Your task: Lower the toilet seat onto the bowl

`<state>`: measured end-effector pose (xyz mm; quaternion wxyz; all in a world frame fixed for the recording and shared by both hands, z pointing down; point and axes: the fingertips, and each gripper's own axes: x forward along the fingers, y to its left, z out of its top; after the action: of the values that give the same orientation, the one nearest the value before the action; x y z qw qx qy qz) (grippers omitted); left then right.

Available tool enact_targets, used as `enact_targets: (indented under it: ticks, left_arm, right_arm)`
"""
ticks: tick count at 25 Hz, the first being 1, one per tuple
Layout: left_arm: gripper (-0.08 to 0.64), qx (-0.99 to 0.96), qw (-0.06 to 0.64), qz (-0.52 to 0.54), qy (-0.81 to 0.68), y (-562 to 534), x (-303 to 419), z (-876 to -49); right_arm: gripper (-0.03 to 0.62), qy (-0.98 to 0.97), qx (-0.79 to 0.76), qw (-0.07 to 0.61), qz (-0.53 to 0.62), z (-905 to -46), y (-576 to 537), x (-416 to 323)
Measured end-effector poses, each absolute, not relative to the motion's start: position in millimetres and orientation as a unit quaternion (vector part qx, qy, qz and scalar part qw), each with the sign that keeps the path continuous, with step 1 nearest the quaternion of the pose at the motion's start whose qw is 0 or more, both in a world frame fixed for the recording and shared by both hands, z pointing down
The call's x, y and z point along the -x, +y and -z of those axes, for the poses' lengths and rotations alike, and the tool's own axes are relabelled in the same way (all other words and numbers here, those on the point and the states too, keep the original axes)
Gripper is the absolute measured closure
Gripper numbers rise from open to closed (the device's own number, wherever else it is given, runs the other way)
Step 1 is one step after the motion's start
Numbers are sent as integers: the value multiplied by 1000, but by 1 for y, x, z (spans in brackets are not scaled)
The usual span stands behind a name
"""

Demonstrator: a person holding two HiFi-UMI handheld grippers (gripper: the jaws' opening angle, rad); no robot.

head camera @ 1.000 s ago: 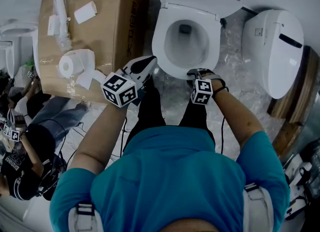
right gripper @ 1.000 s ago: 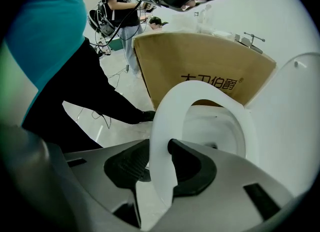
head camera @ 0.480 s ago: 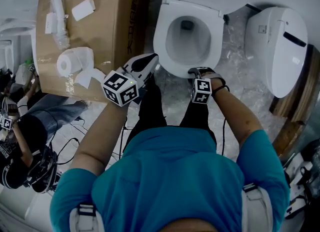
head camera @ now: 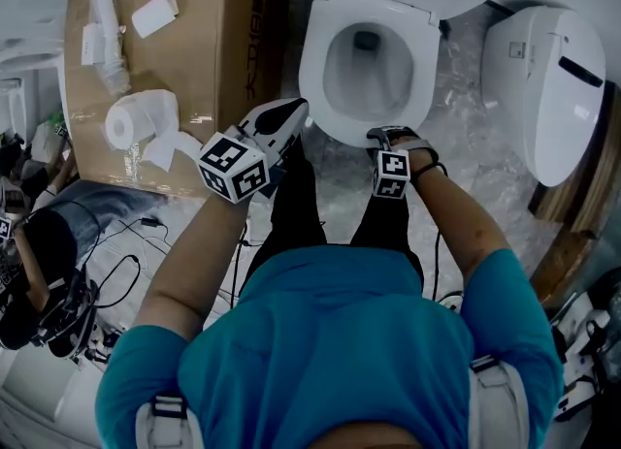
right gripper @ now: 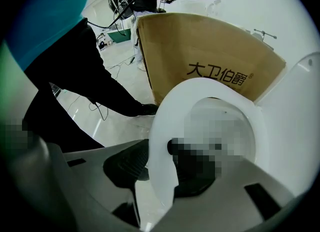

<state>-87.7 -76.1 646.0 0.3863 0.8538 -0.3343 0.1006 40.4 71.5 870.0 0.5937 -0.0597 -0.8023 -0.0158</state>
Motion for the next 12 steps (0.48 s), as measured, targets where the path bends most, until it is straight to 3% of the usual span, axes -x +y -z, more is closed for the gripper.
enact_targets:
  ticks: [12]
  left_arm:
    - [555,-853,390,-107,-331,-77,90,-663]
  right_arm:
    - [439,-795,71,603,9,-903,79,-39]
